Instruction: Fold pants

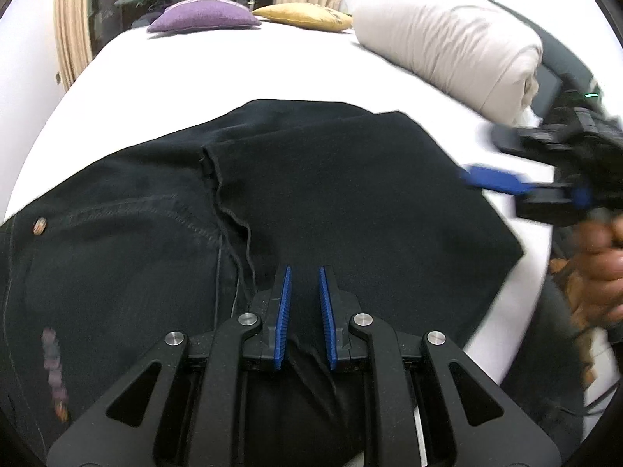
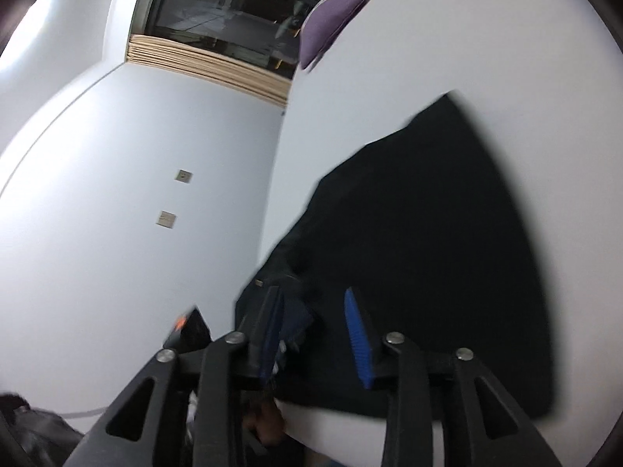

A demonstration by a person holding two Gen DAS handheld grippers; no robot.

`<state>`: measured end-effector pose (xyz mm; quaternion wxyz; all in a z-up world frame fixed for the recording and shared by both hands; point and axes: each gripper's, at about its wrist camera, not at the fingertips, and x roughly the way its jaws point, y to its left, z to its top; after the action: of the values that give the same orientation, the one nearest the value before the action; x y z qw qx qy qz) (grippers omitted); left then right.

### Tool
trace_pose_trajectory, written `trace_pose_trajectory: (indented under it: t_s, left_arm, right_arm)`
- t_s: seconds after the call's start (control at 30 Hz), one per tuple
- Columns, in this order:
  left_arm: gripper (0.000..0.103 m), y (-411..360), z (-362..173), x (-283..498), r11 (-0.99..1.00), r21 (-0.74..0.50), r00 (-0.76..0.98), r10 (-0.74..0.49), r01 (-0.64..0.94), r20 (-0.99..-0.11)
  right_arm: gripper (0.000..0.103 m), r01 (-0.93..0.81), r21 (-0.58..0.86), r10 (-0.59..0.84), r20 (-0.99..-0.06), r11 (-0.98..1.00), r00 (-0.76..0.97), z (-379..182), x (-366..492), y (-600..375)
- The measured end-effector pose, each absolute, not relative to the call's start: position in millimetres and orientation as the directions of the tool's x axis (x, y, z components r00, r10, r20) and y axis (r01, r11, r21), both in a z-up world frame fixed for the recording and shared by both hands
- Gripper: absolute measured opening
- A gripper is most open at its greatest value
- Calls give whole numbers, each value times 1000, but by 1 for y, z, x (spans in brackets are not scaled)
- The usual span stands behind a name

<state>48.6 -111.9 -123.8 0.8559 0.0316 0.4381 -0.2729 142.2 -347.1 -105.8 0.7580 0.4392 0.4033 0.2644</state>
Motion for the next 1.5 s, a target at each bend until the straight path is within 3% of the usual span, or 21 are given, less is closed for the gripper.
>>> trace_pose_trajectory:
  t_s: [0.03,0.1,0.13,0.2,0.27,0.3,0.33,0.4,0.43,0.5,0.73,1.27,1.33,1.4,1.47,1.5]
  left_arm:
    - [15,-102,-119,45,850,-219,461,-455,479,-762]
    - [15,-80,-110,37,856,-270,466,-475,440,-747]
    - [15,-69,-105,33,858,-289,469,-481,424,-741]
    - [15,-38,-95,24,868,-330,483,-484,371,-730]
    - [15,-2,-85,13,873,-384,510,-487,300,-709]
    - [20,12,-82,9,875,-402,522,-484,270,-702]
    - [27,33,-79,2,873,-434,539,-480,221,-692]
    - [85,73,-79,-9,856,-504,579,-472,119,-665]
    - [90,95,-79,-17,839,-542,618,-449,45,-645]
    - [90,126,-82,-26,797,-602,645,-434,-50,-629]
    - [90,177,-130,-29,540,-796,592,-557,-274,-582]
    - [89,212,-186,-6,230,-904,667,-614,-360,-421]
    - [81,212,-187,-4,238,-900,664,-610,-366,-431]
    - [46,209,-190,-1,246,-893,649,-618,-377,-445]
    - [28,206,-191,-3,245,-889,631,-633,-386,-449]
    - [28,200,-182,-4,263,-887,628,-631,-379,-455]
  right_arm:
    - [42,-40,875,762,-396,482,512,-113,153,-335]
    - [55,-4,862,762,-445,506,470,-133,166,-322]
    - [54,17,851,752,-473,525,459,-143,170,-319]
    - [30,48,859,741,-467,510,482,-154,169,-329]
    - [30,87,873,713,-446,480,541,-154,162,-349]
    - [30,105,865,679,-455,491,576,-151,157,-360]
    - [32,135,863,638,-457,487,619,-147,151,-373]
    - [47,179,875,583,-439,450,683,-142,140,-388]
    - [52,180,879,561,-428,442,709,-136,135,-390]
    - [59,144,890,558,-389,432,733,-125,128,-385]
    - [59,45,932,681,-296,361,670,-121,142,-329]
    - [49,13,919,751,-330,394,571,-116,151,-315]
    - [48,12,905,751,-359,424,554,-113,153,-313]
    - [45,5,877,746,-411,480,524,-110,157,-305]
    - [43,-11,841,741,-470,541,479,-107,164,-296]
    - [40,-19,827,739,-492,562,461,-105,166,-291]
